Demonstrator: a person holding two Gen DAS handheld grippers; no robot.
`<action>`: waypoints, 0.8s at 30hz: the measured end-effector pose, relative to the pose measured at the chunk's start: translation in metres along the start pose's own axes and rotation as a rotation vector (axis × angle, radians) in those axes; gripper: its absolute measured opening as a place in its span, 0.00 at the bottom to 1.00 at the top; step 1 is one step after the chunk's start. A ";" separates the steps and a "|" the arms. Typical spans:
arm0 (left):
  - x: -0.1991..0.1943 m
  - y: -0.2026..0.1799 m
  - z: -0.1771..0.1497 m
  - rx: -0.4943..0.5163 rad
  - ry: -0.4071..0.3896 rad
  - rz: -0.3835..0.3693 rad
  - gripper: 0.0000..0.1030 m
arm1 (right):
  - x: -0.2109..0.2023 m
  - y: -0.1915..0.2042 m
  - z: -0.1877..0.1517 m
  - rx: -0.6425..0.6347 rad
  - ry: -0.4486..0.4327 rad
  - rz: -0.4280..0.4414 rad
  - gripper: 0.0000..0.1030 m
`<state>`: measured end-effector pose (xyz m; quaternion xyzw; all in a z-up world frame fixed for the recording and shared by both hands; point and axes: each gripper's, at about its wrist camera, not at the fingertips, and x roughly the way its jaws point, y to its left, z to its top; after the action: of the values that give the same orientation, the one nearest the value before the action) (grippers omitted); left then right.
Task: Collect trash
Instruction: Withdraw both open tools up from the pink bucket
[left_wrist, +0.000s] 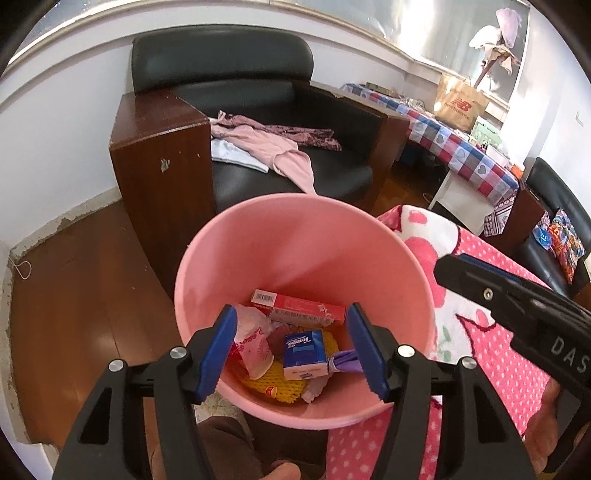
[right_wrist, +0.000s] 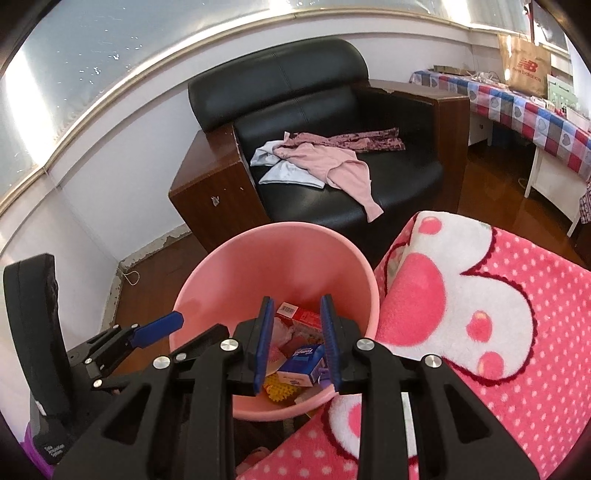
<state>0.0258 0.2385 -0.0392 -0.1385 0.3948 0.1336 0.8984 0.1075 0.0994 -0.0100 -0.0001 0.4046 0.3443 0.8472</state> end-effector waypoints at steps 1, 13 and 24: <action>-0.004 -0.001 -0.001 -0.001 -0.007 0.000 0.59 | -0.005 0.001 -0.002 -0.011 -0.007 -0.003 0.26; -0.045 -0.009 -0.010 -0.003 -0.088 0.017 0.64 | -0.065 0.014 -0.027 -0.096 -0.136 -0.067 0.47; -0.084 -0.021 -0.028 -0.006 -0.160 0.023 0.67 | -0.095 0.013 -0.063 -0.122 -0.164 -0.124 0.58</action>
<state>-0.0407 0.1986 0.0084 -0.1256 0.3227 0.1560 0.9251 0.0155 0.0364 0.0165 -0.0487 0.3114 0.3140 0.8956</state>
